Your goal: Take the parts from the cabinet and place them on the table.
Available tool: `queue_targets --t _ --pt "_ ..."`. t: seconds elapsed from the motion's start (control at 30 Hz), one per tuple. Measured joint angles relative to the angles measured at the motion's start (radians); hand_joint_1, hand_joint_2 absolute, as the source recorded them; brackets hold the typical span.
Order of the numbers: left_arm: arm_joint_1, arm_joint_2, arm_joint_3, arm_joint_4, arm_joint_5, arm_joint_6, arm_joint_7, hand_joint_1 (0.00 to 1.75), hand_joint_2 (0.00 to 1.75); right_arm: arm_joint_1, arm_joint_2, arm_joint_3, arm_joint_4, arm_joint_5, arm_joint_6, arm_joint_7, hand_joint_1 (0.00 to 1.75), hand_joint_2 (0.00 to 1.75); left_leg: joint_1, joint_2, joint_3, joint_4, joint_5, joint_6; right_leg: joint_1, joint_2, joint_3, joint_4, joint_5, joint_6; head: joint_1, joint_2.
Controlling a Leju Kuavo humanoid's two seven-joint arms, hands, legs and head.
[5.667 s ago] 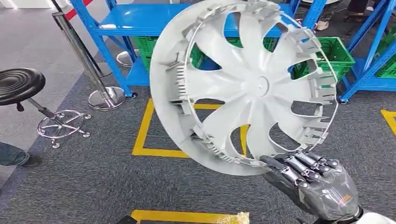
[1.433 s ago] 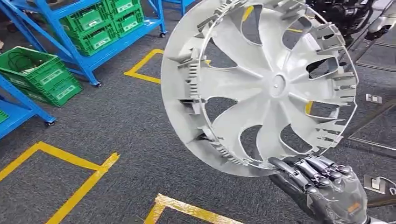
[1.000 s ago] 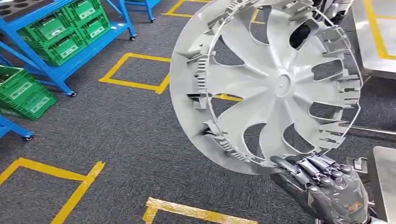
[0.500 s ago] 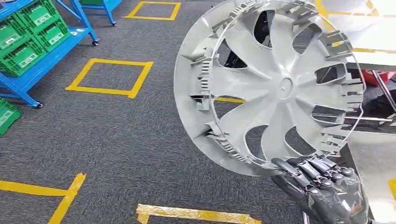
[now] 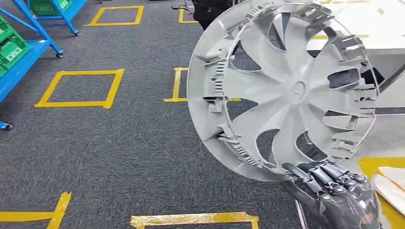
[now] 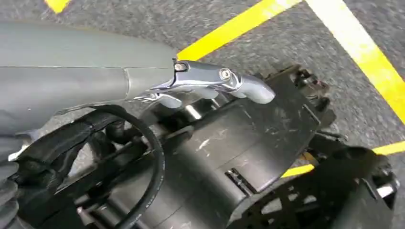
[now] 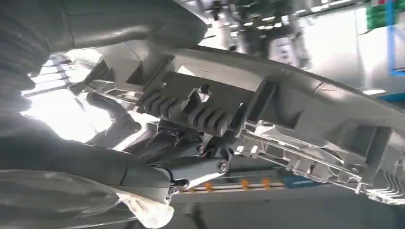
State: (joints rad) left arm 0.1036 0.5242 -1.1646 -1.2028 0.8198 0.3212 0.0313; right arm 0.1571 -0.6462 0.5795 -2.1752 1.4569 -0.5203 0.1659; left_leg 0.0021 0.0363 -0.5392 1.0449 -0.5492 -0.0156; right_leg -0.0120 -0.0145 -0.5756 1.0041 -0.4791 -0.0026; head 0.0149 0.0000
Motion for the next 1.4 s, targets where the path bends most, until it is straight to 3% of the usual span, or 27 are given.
queue_targets --t 0.07,0.13,0.17,0.23,0.27,0.3,0.43,0.47,0.5,0.53,0.6,0.63,0.67,0.73,0.77,0.8,0.83,0.97,1.0,1.07,1.13,1.17,1.23,1.27,1.3,1.33,1.4 --pt "0.002 0.007 -0.001 -0.006 0.002 0.000 -0.002 0.00 1.75 0.000 0.000 -0.001 0.000 0.000 -0.001 0.000 1.75 1.75 -0.001 -0.026 -0.077 0.167 -0.082 0.000 0.003 0.019 -0.001 0.000 0.001 -0.006 0.000 0.000" --pt "0.004 0.016 -0.008 -0.016 0.006 0.003 -0.001 0.00 1.75 0.000 0.000 0.000 0.000 -0.002 -0.001 -0.003 1.75 1.75 -0.001 -0.027 -0.136 0.279 -0.105 0.005 0.009 0.045 -0.001 0.001 0.002 -0.008 0.000 0.000" --pt "0.004 0.021 -0.012 -0.021 0.010 0.005 0.002 0.00 1.75 0.000 0.000 0.000 0.000 -0.003 -0.001 -0.004 1.75 1.75 -0.001 -0.027 -0.131 0.262 -0.080 0.009 0.011 0.056 0.000 0.001 0.002 -0.009 0.000 0.000" --pt "0.000 0.037 -0.030 -0.034 0.037 0.016 0.004 0.00 1.75 -0.002 0.000 0.000 0.000 -0.004 -0.001 -0.006 1.75 1.75 -0.004 -0.040 -0.069 0.114 0.016 0.021 0.012 0.083 0.002 0.002 0.002 -0.009 0.000 0.000" --pt "0.001 0.045 -0.039 -0.039 0.050 0.021 0.004 0.00 1.75 -0.003 0.000 0.000 0.000 -0.005 -0.001 -0.006 1.75 1.75 -0.006 -0.071 -0.025 0.016 0.063 0.028 0.012 0.095 0.004 0.002 0.002 -0.008 0.000 0.000" --pt "0.000 0.055 -0.048 -0.041 0.059 0.022 0.004 0.00 1.75 -0.006 0.000 0.001 0.000 -0.006 -0.001 -0.006 1.75 1.75 -0.005 -0.115 -0.008 -0.021 0.055 0.034 0.015 0.104 0.001 0.004 0.003 -0.006 0.001 0.000" --pt "-0.010 0.075 -0.084 -0.048 0.101 0.020 0.003 0.00 1.75 -0.017 -0.001 0.002 0.000 -0.012 0.001 -0.013 1.75 1.75 -0.009 -0.083 -0.005 -0.043 0.058 0.038 0.003 0.145 -0.018 0.001 0.014 0.018 0.001 0.000" --pt "-0.011 0.078 -0.086 -0.051 0.103 0.020 0.003 0.00 1.75 -0.017 -0.003 0.002 0.000 -0.012 0.001 -0.013 1.75 1.75 -0.002 -0.068 -0.001 -0.060 0.068 0.044 0.003 0.119 -0.030 0.012 0.005 0.018 0.002 0.000" --pt "-0.012 0.079 -0.091 -0.053 0.105 0.020 0.003 0.00 1.75 -0.022 -0.005 0.002 0.000 -0.013 0.001 -0.013 1.75 1.75 -0.004 -0.058 0.001 -0.063 0.070 0.048 0.008 0.063 -0.046 0.043 -0.020 0.022 0.005 0.000" --pt "-0.012 0.081 -0.097 -0.053 0.106 0.020 0.002 0.00 1.75 -0.028 -0.007 0.002 0.000 -0.013 0.001 -0.013 1.75 1.75 -0.005 -0.049 -0.001 -0.063 0.070 0.050 0.008 0.040 -0.072 0.095 -0.053 0.026 0.005 0.000" --pt "-0.015 0.083 -0.106 -0.053 0.109 0.020 0.002 0.00 1.75 -0.031 -0.007 0.004 0.000 -0.013 0.002 -0.016 1.75 1.75 -0.006 -0.025 -0.004 -0.062 0.070 0.050 0.003 0.024 -0.144 0.252 -0.121 0.036 0.004 0.000" --pt "-0.018 0.083 -0.112 -0.053 0.110 0.020 0.002 0.00 1.75 -0.032 -0.007 0.006 0.001 -0.013 0.002 -0.016 1.75 1.75 -0.006 -0.012 -0.004 -0.061 0.070 0.050 0.001 0.023 -0.167 0.302 -0.133 0.040 0.004 0.000" --pt "-0.021 0.083 -0.116 -0.053 0.111 0.021 0.002 0.00 1.75 -0.032 -0.007 0.006 0.001 -0.013 0.003 -0.016 1.75 1.75 -0.006 0.000 -0.004 -0.061 0.069 0.050 -0.002 0.021 -0.163 0.297 -0.117 0.044 0.004 0.000" --pt "-0.032 0.083 -0.129 -0.053 0.111 0.030 -0.008 0.00 1.75 -0.034 -0.007 0.008 0.001 -0.015 0.003 -0.013 1.75 1.75 -0.004 0.020 -0.002 -0.059 0.065 0.044 -0.005 0.007 -0.089 0.161 -0.042 0.047 0.004 0.000" --pt "-0.035 0.082 -0.134 -0.053 0.113 0.040 -0.015 0.00 1.75 -0.034 -0.007 0.008 0.001 -0.015 0.003 -0.011 1.75 1.75 -0.003 0.029 0.001 -0.057 0.062 0.040 -0.006 -0.016 -0.034 0.064 -0.006 0.049 0.004 0.000" --pt "-0.039 0.085 -0.138 -0.053 0.114 0.053 -0.020 0.00 1.75 -0.035 -0.007 0.008 0.001 -0.014 0.002 -0.008 1.75 1.75 -0.008 0.035 0.004 -0.055 0.059 0.034 -0.001 -0.076 -0.004 0.002 -0.018 0.050 0.006 0.000" --pt "-0.045 0.080 -0.145 -0.053 0.116 0.062 -0.024 0.00 1.75 -0.035 -0.008 0.008 0.001 -0.014 0.002 -0.005 1.75 1.75 -0.014 0.042 0.003 -0.050 0.054 0.027 0.000 -0.061 0.006 0.000 -0.011 0.036 0.002 0.000" --pt "-0.064 0.074 -0.160 -0.051 0.145 0.080 -0.051 0.00 1.75 -0.033 -0.008 0.011 0.000 -0.007 0.002 0.001 1.75 1.75 -0.010 0.074 0.009 -0.050 0.046 0.010 0.001 -0.017 0.003 -0.001 -0.003 0.011 0.001 0.000" --pt "-0.067 0.072 -0.163 -0.050 0.150 0.079 -0.056 0.00 1.75 -0.032 -0.008 0.011 0.000 -0.006 0.002 0.002 1.75 1.75 -0.005 0.034 0.006 -0.028 0.026 0.004 0.000 -0.008 0.002 -0.002 -0.001 0.005 -0.002 0.000" --pt "-0.074 0.067 -0.175 -0.049 0.156 0.073 -0.067 0.00 1.75 -0.033 -0.008 0.012 -0.001 -0.006 0.002 0.002 1.75 1.75 -0.001 -0.018 -0.059 0.120 -0.058 0.001 0.001 0.011 0.001 -0.002 0.000 -0.005 -0.006 0.000" --pt "-0.076 0.065 -0.182 -0.047 0.157 0.072 -0.069 0.00 1.75 -0.033 -0.008 0.013 0.000 -0.007 0.002 0.002 1.75 1.75 -0.001 -0.026 -0.131 0.270 -0.109 0.002 0.005 0.035 -0.001 -0.001 0.001 -0.008 -0.006 0.000" --pt "-0.078 0.064 -0.183 -0.045 0.158 0.072 -0.069 0.00 1.75 -0.033 -0.008 0.014 0.000 -0.008 0.002 0.002 1.75 1.75 -0.002 -0.027 -0.137 0.279 -0.098 0.005 0.007 0.048 0.000 0.000 0.001 -0.008 -0.006 0.000" --pt "-0.085 0.064 -0.188 -0.044 0.151 0.071 -0.069 0.00 1.75 -0.034 -0.008 0.016 0.000 -0.012 0.002 0.001 1.75 1.75 -0.002 -0.033 -0.089 0.165 -0.014 0.014 0.009 0.074 0.002 0.001 0.001 -0.008 -0.006 0.000" --pt "-0.090 0.064 -0.193 -0.044 0.148 0.070 -0.069 0.00 1.75 -0.034 -0.008 0.019 0.000 -0.013 0.002 -0.001 1.75 1.75 -0.002 -0.050 -0.042 0.060 0.039 0.020 0.009 0.087 0.004 0.001 0.001 -0.007 -0.006 0.000" --pt "-0.093 0.064 -0.199 -0.043 0.145 0.070 -0.069 0.00 1.75 -0.035 -0.008 0.020 0.000 -0.014 0.002 -0.003 1.75 1.75 -0.001 -0.096 -0.011 -0.014 0.063 0.025 0.007 0.096 0.003 0.001 0.002 -0.007 -0.006 0.000" --pt "-0.094 0.064 -0.204 -0.041 0.142 0.069 -0.069 0.00 1.75 -0.037 -0.008 0.022 0.000 -0.014 0.003 -0.003 1.75 1.75 0.003 -0.132 -0.005 -0.033 0.053 0.028 0.011 0.107 -0.004 0.007 0.003 0.000 -0.004 0.000" --pt "-0.101 0.064 -0.206 -0.041 0.141 0.069 -0.068 0.00 1.75 -0.038 -0.008 0.026 0.000 -0.014 0.003 -0.003 1.75 1.75 -0.003 -0.114 -0.008 -0.036 0.052 0.029 0.001 0.128 -0.017 0.005 0.011 0.014 -0.005 0.000"
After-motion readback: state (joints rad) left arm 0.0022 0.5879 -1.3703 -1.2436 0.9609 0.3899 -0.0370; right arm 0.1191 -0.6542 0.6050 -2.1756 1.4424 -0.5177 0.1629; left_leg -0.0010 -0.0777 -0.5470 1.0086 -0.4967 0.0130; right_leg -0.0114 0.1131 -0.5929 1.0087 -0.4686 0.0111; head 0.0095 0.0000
